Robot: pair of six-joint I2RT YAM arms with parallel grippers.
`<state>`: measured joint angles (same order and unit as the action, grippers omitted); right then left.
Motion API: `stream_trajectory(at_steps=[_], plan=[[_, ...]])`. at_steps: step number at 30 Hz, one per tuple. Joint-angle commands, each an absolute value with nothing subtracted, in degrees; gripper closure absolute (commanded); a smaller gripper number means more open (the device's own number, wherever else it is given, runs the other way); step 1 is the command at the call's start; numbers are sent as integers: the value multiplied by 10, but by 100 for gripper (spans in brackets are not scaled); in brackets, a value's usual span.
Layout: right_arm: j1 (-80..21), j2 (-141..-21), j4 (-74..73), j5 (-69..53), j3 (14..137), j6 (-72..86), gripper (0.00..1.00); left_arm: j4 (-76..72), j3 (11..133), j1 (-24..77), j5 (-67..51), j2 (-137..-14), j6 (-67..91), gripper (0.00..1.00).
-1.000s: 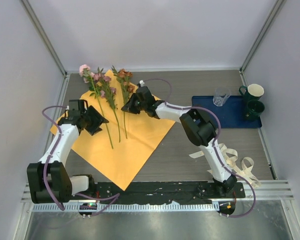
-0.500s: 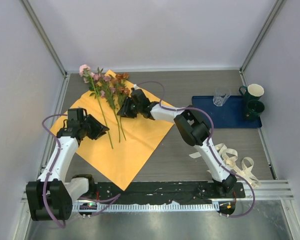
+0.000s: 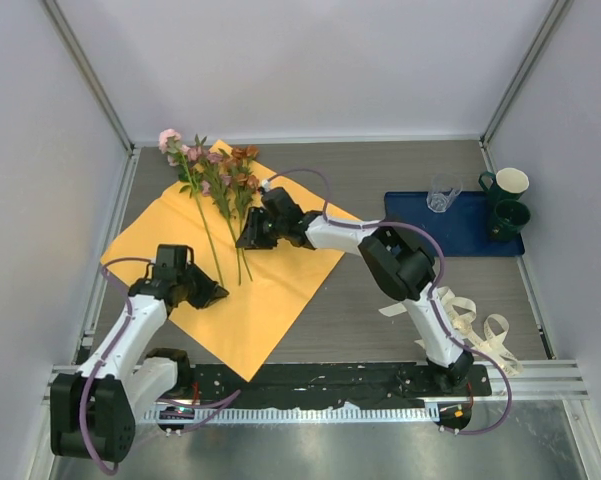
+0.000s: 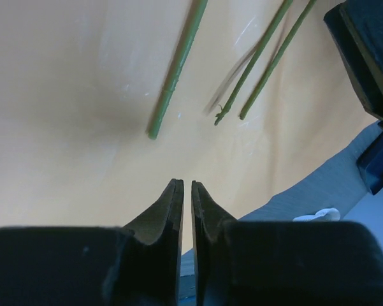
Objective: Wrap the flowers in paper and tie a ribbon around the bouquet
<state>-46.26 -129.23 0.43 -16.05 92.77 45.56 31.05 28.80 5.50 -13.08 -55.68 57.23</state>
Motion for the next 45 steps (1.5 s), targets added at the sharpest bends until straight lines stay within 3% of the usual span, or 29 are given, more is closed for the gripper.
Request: stream_trajectory(at_steps=[1,5,14,19,29,45], plan=[[-480,-1277,44,-165,917,450,63,308,264,89,-89,-516,616,91],[-487,-1288,50,-160,918,451,64,326,244,112,-65,-516,644,100],[-496,-1287,34,-149,925,434,65,328,219,171,-9,-525,691,100],[-483,-1235,4,-125,906,365,58,324,220,214,23,-546,716,100],[-473,-1255,-17,-165,893,341,57,300,229,286,47,-592,756,100],[-428,-1188,-6,-160,834,292,49,287,224,298,53,-590,761,100]])
